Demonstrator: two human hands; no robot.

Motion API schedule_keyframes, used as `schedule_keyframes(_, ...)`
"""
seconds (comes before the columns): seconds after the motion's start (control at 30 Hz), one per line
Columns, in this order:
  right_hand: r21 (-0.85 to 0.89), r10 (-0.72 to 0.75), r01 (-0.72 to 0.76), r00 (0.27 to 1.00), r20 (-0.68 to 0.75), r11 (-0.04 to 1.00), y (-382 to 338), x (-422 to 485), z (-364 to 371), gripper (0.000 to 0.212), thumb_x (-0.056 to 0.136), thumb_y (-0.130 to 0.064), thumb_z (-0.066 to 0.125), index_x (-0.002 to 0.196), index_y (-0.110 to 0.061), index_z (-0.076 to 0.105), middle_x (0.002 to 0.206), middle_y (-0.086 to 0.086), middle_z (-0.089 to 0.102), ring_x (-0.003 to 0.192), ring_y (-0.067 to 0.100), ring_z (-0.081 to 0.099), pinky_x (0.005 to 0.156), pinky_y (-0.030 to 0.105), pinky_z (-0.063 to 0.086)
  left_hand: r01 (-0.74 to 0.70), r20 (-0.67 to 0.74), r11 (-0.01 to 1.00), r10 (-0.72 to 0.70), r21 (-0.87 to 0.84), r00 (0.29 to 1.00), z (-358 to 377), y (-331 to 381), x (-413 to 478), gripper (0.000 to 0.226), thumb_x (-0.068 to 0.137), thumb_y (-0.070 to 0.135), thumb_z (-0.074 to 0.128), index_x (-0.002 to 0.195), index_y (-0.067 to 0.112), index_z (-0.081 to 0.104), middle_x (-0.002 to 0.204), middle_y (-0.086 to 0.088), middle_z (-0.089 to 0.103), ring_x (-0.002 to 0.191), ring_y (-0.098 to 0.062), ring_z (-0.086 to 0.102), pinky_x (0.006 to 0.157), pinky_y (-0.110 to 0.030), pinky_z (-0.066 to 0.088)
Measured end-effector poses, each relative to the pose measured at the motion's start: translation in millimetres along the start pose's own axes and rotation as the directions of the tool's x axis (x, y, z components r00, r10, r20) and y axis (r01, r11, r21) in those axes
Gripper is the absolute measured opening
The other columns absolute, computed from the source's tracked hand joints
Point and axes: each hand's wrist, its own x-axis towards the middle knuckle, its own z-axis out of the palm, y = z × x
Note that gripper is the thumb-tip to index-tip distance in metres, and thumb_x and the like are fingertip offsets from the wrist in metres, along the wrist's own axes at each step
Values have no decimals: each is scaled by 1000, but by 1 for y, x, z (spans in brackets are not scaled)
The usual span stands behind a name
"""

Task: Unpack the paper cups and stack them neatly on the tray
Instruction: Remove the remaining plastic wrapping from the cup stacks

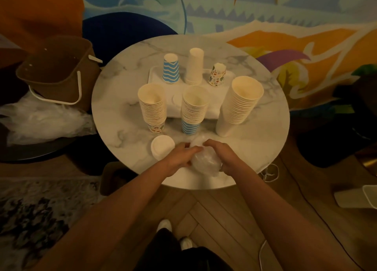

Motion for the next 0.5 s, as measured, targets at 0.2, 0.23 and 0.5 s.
schedule_keyframes(0.2,196,-52,2,967,248,981,0,-11,-2,39,79,-33,61,107,-5,65,89,12,69,80,26,65,74,33,51,-16,1,986,17,-164,1000,2,2,-8,41,85,26,64,122,13,53,114,-7,63,100,-20,59,76,-28,50)
schedule_keyframes(0.23,194,-77,24,959,274,981,-2,-13,-2,39,80,-33,60,108,-5,65,89,12,68,80,26,65,74,33,51,-20,3,984,21,-176,1000,0,4,-11,35,85,25,64,117,15,56,109,-6,64,96,-19,59,74,-27,48)
schedule_keyframes(0.5,26,-111,109,922,371,994,-6,-20,3,71,69,-77,50,116,-25,59,107,5,69,103,25,64,100,45,45,-21,-56,946,3,-325,998,-27,10,-28,42,74,33,70,111,17,58,115,-9,64,106,-26,58,89,-37,47)
